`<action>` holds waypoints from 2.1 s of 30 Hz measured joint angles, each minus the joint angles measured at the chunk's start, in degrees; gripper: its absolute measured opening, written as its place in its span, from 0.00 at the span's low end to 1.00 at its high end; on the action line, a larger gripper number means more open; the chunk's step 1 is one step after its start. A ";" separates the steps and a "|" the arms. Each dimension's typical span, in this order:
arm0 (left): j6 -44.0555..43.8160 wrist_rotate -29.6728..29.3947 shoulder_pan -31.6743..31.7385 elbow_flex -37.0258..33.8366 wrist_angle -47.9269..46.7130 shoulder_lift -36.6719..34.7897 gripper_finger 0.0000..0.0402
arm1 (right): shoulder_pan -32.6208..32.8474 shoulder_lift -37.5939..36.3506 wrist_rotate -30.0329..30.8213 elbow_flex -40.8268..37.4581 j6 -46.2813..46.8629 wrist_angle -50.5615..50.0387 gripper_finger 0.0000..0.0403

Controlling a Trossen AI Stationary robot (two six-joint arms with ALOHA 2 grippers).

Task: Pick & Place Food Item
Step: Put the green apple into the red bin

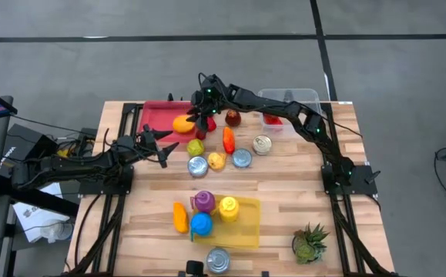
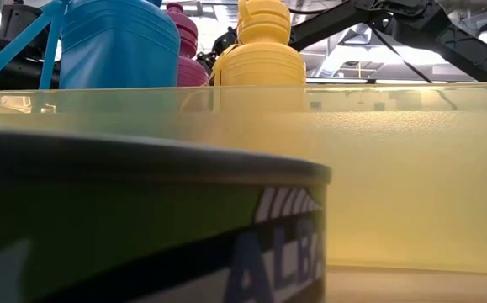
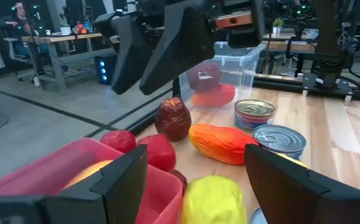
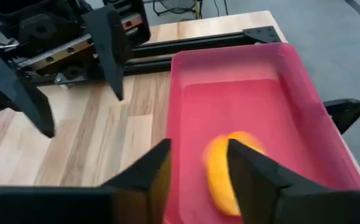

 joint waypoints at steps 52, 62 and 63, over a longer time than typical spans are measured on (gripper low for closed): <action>-1.46 10.14 -0.02 0.02 -3.05 0.00 0.65 | 15.34 -17.17 10.99 -41.41 -1.48 78.12 0.62; -1.63 13.40 -0.45 6.60 -16.63 1.37 0.65 | 19.41 -39.41 22.70 -70.73 -1.56 71.82 0.62; -1.45 13.37 -0.85 7.69 -18.44 2.14 0.65 | 20.04 -40.97 24.46 -72.91 -1.55 71.80 0.62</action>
